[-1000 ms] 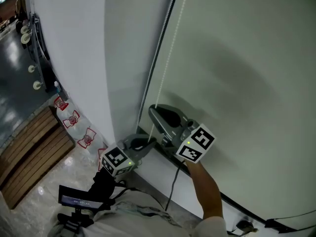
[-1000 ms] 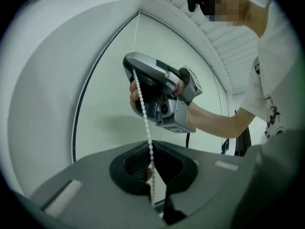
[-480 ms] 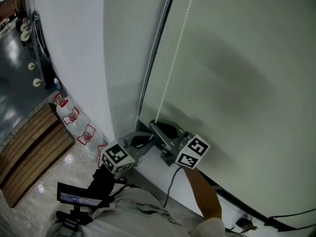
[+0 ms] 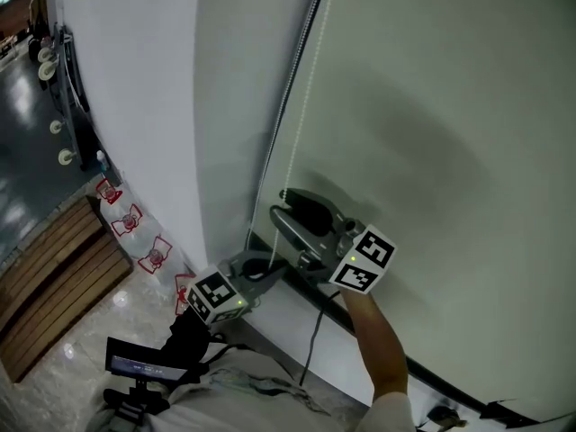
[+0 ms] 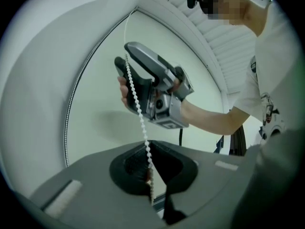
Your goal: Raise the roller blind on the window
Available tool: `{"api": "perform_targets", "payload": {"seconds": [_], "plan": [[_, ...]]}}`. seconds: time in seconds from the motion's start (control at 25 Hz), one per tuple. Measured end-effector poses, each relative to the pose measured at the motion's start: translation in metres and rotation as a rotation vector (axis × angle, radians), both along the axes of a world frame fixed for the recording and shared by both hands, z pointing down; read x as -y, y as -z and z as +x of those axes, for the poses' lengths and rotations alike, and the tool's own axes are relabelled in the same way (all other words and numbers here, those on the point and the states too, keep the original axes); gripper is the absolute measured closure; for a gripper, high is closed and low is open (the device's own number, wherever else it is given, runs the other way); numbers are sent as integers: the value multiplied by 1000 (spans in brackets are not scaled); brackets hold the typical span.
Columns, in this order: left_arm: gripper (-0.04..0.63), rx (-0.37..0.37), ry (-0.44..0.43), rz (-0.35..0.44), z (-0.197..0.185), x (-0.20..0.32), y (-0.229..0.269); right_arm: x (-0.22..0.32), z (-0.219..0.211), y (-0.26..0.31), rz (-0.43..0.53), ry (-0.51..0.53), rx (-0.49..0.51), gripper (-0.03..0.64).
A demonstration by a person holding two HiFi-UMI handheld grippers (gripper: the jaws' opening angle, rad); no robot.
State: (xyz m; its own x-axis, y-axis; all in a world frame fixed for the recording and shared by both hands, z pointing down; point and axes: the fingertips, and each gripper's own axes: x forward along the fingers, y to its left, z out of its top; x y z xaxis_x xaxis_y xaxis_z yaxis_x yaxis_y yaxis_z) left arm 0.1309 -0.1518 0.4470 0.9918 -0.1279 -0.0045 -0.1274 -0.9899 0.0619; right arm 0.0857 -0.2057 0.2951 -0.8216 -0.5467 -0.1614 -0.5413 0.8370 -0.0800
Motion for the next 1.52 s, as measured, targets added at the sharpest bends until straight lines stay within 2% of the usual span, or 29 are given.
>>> {"api": "perform_targets", "payload": {"seconds": [0.36, 0.64, 1.28, 1.52], "plan": [[597, 11, -15, 9, 2, -1, -2, 20, -7, 135, 238, 35, 16, 488], [597, 11, -23, 8, 2, -4, -7, 25, -10, 215, 352, 66, 50, 491], [597, 31, -40, 5, 4, -4, -7, 23, -6, 310, 452, 76, 106, 527], [597, 39, -48, 8, 2, -7, -15, 21, 4, 314, 457, 36, 204, 600]]}}
